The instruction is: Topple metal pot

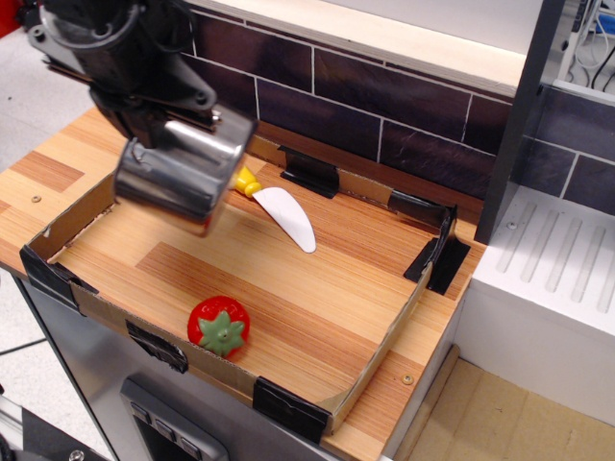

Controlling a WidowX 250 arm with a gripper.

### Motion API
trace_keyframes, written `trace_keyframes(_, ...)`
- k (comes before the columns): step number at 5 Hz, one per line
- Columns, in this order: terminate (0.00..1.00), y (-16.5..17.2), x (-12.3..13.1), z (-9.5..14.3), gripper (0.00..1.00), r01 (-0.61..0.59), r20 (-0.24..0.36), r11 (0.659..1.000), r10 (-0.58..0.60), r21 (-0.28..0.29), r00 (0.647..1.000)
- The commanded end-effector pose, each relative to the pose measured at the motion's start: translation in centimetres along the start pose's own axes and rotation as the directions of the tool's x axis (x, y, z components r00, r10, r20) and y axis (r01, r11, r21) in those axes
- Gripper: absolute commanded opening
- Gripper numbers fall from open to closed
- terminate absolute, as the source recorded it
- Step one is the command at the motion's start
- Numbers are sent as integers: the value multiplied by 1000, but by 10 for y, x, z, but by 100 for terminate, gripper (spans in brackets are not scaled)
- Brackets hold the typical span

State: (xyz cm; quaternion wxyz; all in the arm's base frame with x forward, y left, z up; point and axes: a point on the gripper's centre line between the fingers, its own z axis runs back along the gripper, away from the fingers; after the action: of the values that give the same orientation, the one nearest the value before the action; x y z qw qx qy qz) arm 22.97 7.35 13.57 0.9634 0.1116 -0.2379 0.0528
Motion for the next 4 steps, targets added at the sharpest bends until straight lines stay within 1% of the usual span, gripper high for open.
trace_keyframes(1,0,28,-18,-40,0,47,38,996,-50,69,998)
trace_keyframes(2,0,36,-20,-48,0,31,39,994,-35,105,999)
trace_keyframes(3,0,44,-20,-40,100,27,-26,996,-25,87,999)
trace_keyframes(4,0,54,-12,-19,100,2,-57,997,2,75,998)
